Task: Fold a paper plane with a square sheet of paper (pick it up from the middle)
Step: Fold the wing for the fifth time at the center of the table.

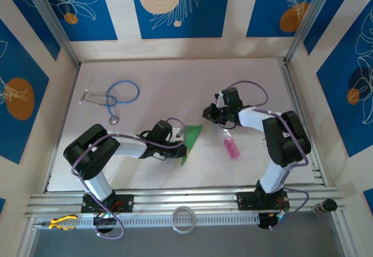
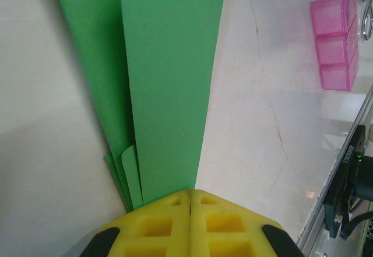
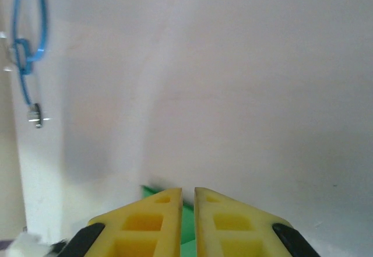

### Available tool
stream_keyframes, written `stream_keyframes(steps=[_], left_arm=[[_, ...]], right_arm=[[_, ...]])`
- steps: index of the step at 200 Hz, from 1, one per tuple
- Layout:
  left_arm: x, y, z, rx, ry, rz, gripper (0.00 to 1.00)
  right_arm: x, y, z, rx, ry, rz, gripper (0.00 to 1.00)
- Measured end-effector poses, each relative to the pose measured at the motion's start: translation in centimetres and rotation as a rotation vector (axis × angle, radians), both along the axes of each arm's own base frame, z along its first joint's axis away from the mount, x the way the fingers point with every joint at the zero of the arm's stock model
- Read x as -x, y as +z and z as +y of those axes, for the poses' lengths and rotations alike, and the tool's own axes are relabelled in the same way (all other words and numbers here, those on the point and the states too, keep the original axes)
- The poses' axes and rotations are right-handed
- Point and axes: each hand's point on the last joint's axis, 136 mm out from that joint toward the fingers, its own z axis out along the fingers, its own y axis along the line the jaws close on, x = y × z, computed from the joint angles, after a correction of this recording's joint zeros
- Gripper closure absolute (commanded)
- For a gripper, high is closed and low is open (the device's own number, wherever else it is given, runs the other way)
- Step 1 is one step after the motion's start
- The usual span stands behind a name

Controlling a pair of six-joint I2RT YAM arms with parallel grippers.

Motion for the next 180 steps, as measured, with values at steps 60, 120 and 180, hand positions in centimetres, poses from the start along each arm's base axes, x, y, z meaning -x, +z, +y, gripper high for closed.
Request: stream_keyframes(steps=[60, 120, 180], left_arm=[[0.0, 0.0, 0.0, 0.001, 0.008, 0.008, 1.0], [0.0, 0.0, 0.0, 0.001, 0.012, 0.014, 1.0], [0.0, 0.0, 0.0, 0.001, 0.012, 0.014, 1.0]], right_arm=[[5.1, 1.0, 4.2, -0.045, 0.163, -0.011, 0.87], [6.6, -1.8, 4.7, -0.04, 0.185, 0.071, 0.88], [6.6, -4.8, 3.9, 0.009, 0.148, 0.132, 0.91]])
